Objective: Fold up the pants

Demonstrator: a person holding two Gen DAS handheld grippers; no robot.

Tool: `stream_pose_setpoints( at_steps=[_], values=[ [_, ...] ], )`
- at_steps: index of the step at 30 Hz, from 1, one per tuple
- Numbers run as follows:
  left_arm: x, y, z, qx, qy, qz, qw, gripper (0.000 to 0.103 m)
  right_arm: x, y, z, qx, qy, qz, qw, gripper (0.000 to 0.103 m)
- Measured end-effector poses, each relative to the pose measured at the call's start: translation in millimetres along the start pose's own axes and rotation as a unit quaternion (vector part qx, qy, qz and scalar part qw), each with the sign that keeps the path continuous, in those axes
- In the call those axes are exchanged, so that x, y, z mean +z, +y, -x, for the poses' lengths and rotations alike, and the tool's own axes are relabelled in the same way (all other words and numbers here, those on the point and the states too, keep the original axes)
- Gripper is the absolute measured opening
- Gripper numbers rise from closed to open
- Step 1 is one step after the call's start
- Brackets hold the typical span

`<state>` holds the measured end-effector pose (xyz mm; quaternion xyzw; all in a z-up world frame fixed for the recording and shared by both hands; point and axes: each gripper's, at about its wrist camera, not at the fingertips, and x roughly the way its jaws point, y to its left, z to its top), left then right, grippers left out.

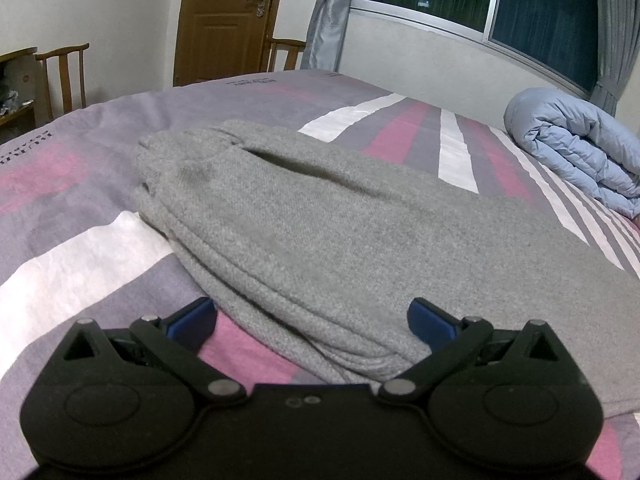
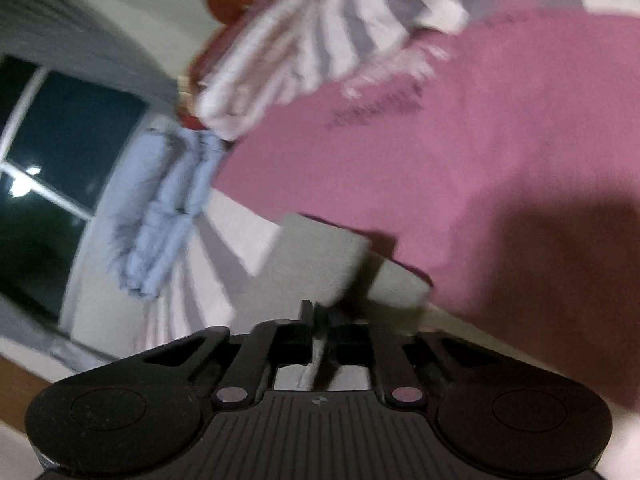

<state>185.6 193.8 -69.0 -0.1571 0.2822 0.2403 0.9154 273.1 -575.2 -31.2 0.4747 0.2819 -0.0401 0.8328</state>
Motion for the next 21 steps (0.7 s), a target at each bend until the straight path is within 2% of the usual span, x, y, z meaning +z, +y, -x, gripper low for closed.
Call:
stream_pose_setpoints(
  at_steps=[2, 4, 7, 13, 16, 17, 21],
  values=[
    [0, 0, 0, 0.000, 0.000, 0.000, 1.0000, 0.097, -2, 5, 10, 0.004, -0.007, 0.016, 1.000, 0.005],
    [0, 0, 0, 0.001, 0.000, 0.000, 1.0000, 0.097, -7, 5, 6, -0.016, 0.001, 0.042, 0.999, 0.005],
    [0, 0, 0, 0.000, 0.000, 0.000, 1.0000, 0.097, -9, -12, 1, -0.024, 0.010, 0.010, 1.000, 0.005],
    [-1, -2, 0, -0.001, 0.000, 0.001, 1.0000, 0.097, -9, -10, 13, -0.001, -0.008, 0.013, 1.000, 0.005],
    [-1, -1, 0, -0.001, 0.000, 0.001, 1.0000, 0.097, -12, -23, 2, -0.027, 0.011, -0.002, 1.000, 0.005],
    [-1, -1, 0, -0.001, 0.000, 0.001, 1.0000, 0.097, -12, -25, 1, -0.022, 0.009, -0.015, 1.000, 0.005],
    [-1, -2, -1, -0.002, 0.001, 0.002, 1.0000, 0.097, -14, -22, 4, -0.023, 0.005, 0.011, 1.000, 0.005]
  ],
)
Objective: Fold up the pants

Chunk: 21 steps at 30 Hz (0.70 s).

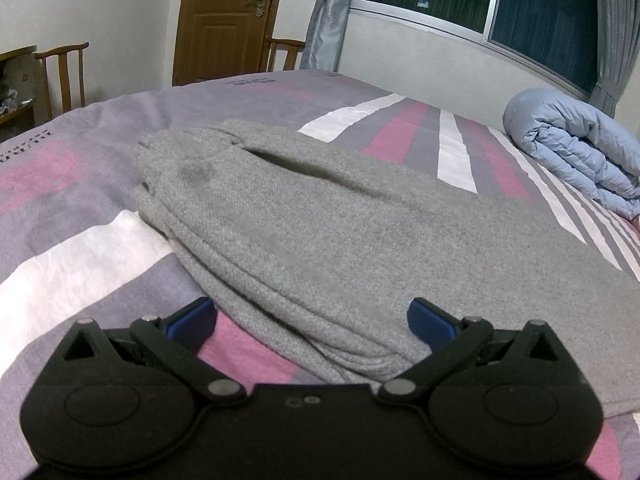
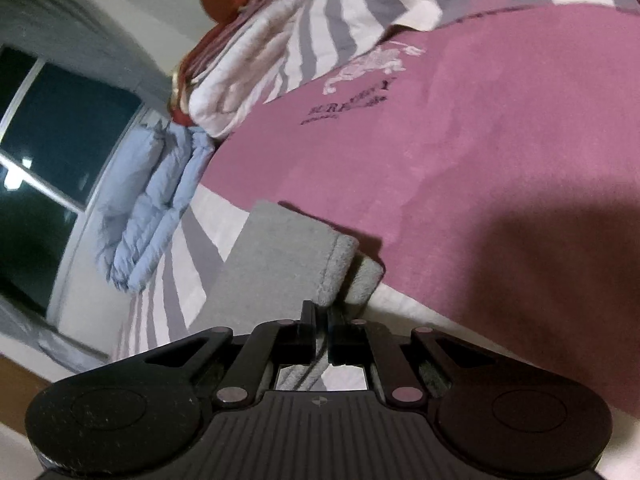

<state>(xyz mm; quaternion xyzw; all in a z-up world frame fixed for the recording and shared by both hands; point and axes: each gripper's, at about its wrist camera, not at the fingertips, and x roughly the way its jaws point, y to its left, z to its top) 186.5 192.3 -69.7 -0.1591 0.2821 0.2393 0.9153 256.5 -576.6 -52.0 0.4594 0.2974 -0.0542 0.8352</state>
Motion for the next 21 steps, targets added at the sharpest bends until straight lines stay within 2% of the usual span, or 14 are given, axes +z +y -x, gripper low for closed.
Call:
stream_pose_setpoints(
  at_steps=[4, 9, 11, 13, 16, 19, 21],
  values=[
    [0, -2, 0, 0.000, 0.000, 0.000, 1.0000, 0.097, 8, -4, 1, 0.019, 0.014, 0.008, 1.000, 0.006],
    [0, -2, 0, 0.001, 0.000, 0.000, 1.0000, 0.097, 11, 8, 0, 0.000, 0.016, 0.063, 0.998, 0.005],
    [0, -1, 0, 0.000, 0.000, 0.000, 1.0000, 0.097, 10, 1, -9, -0.006, 0.038, 0.038, 0.999, 0.005],
    [0, -1, 0, 0.000, 0.000, 0.001, 1.0000, 0.097, 10, 2, 1, 0.000, 0.029, 0.028, 0.999, 0.006],
    [0, -2, -1, 0.000, -0.001, 0.002, 1.0000, 0.097, 5, 7, 26, -0.005, -0.001, 0.052, 0.999, 0.017],
    [1, 0, 0, -0.005, 0.000, 0.004, 1.0000, 0.096, -6, 5, 44, 0.010, -0.007, 0.061, 0.998, 0.044],
    [5, 6, 9, -0.018, -0.010, 0.011, 0.9997, 0.093, -16, 10, 53, 0.020, -0.006, 0.073, 0.997, 0.047]
  ],
)
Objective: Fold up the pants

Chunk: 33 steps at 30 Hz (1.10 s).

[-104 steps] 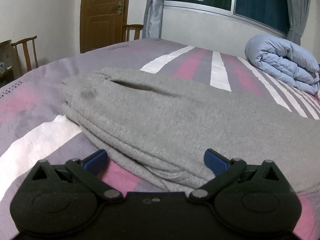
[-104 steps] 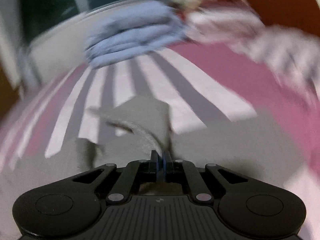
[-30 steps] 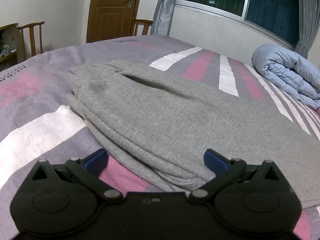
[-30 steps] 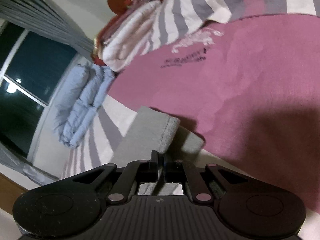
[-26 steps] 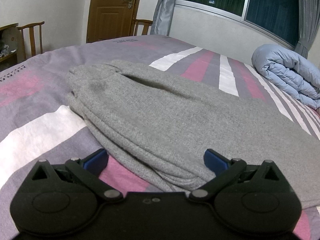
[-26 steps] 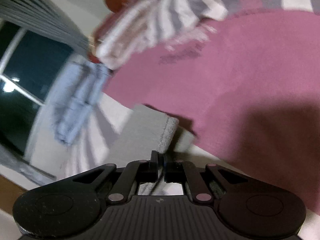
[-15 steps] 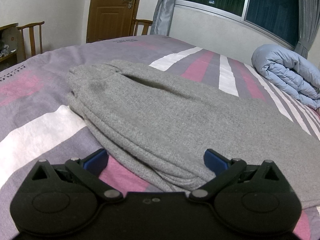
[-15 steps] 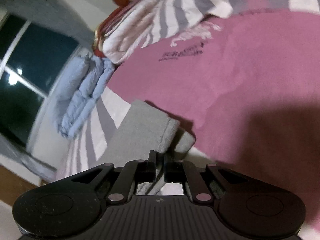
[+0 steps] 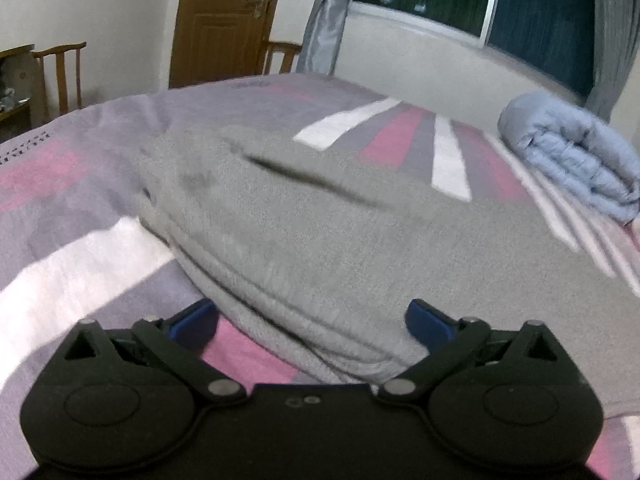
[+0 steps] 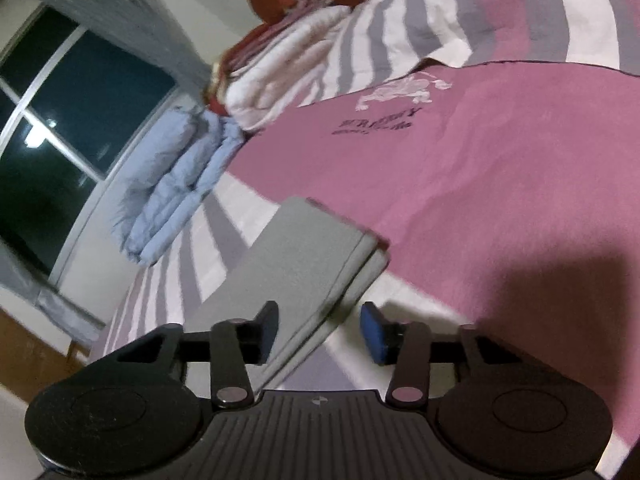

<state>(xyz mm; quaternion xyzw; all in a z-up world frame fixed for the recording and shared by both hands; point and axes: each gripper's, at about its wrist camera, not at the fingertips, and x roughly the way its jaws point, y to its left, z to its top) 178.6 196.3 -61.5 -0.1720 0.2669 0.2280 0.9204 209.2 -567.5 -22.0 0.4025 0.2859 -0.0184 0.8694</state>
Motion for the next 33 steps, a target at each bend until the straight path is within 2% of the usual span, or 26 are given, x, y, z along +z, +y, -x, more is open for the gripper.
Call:
stream_pose_setpoints(
  at_steps=[4, 6, 11, 15, 18, 24, 26, 28, 29, 31, 33],
  values=[
    [16, 23, 22, 0.013, -0.041, 0.020, 0.9988, 0.091, -21, 20, 9, 0.030, 0.000, 0.040, 0.999, 0.047],
    [29, 38, 22, 0.009, -0.045, 0.027, 0.9986, 0.088, -31, 31, 8, 0.034, -0.003, 0.061, 0.998, 0.047],
    [67, 69, -4, 0.029, -0.008, 0.040, 0.9988, 0.069, -51, 62, -13, 0.048, 0.019, 0.091, 0.995, 0.047],
    [78, 90, -28, 0.014, 0.036, 0.075, 0.9965, 0.045, -62, 76, -22, 0.058, 0.029, 0.092, 0.994, 0.047],
    [77, 96, -37, -0.001, 0.038, 0.071, 0.9968, 0.036, -69, 80, -26, 0.057, 0.035, 0.098, 0.993, 0.047],
    [95, 101, -49, -0.021, 0.044, 0.057, 0.9972, 0.029, -75, 75, -29, 0.049, 0.045, 0.099, 0.993, 0.048],
    [102, 102, -46, -0.033, 0.022, 0.055, 0.9977, 0.019, -76, 74, -29, 0.050, 0.047, 0.096, 0.993, 0.048],
    [105, 99, -42, -0.041, 0.011, 0.041, 0.9982, 0.019, -76, 74, -29, 0.052, 0.047, 0.097, 0.993, 0.048],
    [103, 99, -43, -0.038, 0.014, 0.038, 0.9985, 0.019, -76, 74, -29, 0.052, 0.046, 0.100, 0.993, 0.048],
    [96, 99, -56, -0.013, 0.051, 0.020, 0.9984, 0.019, -78, 72, -30, 0.051, 0.047, 0.099, 0.993, 0.048],
    [89, 101, -57, -0.013, 0.049, 0.009, 0.9987, 0.019, -77, 69, -31, 0.051, 0.049, 0.094, 0.993, 0.048]
  ],
)
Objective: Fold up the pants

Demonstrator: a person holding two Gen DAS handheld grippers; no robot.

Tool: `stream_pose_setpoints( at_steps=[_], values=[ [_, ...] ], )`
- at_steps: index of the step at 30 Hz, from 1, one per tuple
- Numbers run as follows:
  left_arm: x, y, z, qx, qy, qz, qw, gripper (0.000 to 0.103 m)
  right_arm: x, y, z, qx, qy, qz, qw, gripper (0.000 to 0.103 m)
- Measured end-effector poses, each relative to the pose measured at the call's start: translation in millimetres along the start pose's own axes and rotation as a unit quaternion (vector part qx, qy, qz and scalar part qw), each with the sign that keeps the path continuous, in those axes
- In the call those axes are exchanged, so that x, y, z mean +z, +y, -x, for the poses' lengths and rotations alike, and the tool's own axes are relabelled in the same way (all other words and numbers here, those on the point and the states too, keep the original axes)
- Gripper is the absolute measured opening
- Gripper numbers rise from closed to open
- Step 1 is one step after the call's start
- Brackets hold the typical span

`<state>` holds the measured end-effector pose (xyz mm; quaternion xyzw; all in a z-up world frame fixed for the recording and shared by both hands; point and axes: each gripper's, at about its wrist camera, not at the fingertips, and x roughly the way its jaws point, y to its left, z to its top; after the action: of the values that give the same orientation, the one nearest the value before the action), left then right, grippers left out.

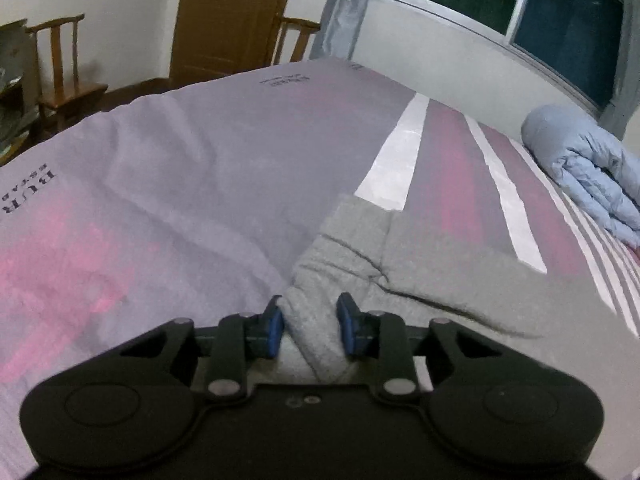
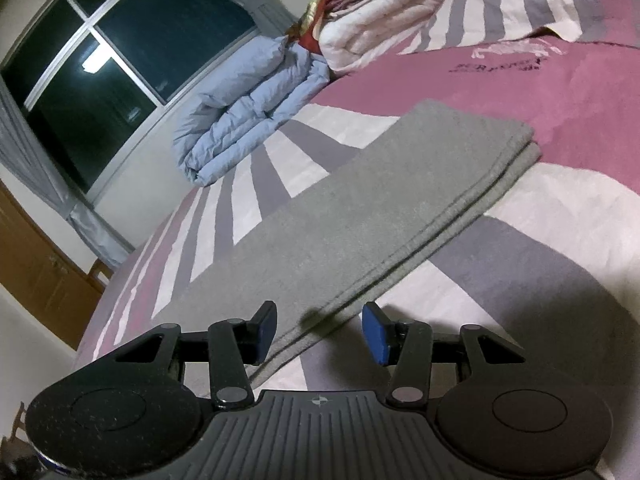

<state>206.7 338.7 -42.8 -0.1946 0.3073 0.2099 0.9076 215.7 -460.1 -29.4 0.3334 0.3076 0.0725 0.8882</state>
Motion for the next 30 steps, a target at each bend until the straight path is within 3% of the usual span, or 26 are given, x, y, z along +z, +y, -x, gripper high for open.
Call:
stream_pose_setpoints(
  at_steps=[4, 5, 7, 9, 16, 22, 27, 30],
  values=[
    [-3, -6, 19, 0.022, -0.037, -0.015, 0.9989, 0.029, 1, -3, 3, 0.001, -0.002, 0.001, 1.000, 0.049],
    [-4, -7, 25, 0.028, -0.047, -0.017, 0.9984, 0.031, 2, -4, 3, 0.000, -0.003, -0.001, 1.000, 0.054],
    [-7, -10, 41, 0.036, -0.068, -0.018, 0.9969, 0.052, 2, -5, 5, -0.001, -0.009, -0.003, 1.000, 0.064],
    [-12, -18, 59, 0.043, -0.098, -0.025, 0.9939, 0.070, 2, -5, 5, -0.001, -0.013, 0.003, 1.000, 0.065],
    [-30, -81, 73, 0.006, -0.103, -0.089, 0.9906, 0.072, 0, 13, -2, 0.024, 0.003, 0.036, 0.999, 0.064],
    [-28, -105, 41, 0.033, -0.077, -0.109, 0.9906, 0.072, 6, 64, -26, 0.050, 0.016, 0.095, 0.994, 0.064],
    [-18, -102, 26, 0.044, -0.066, -0.127, 0.9888, 0.072, 3, 133, -67, 0.094, 0.043, 0.197, 0.975, 0.064],
    [-10, -98, 20, 0.051, -0.066, -0.126, 0.9885, 0.072, -6, 173, -96, 0.114, 0.061, 0.248, 0.960, 0.049]
  ],
)
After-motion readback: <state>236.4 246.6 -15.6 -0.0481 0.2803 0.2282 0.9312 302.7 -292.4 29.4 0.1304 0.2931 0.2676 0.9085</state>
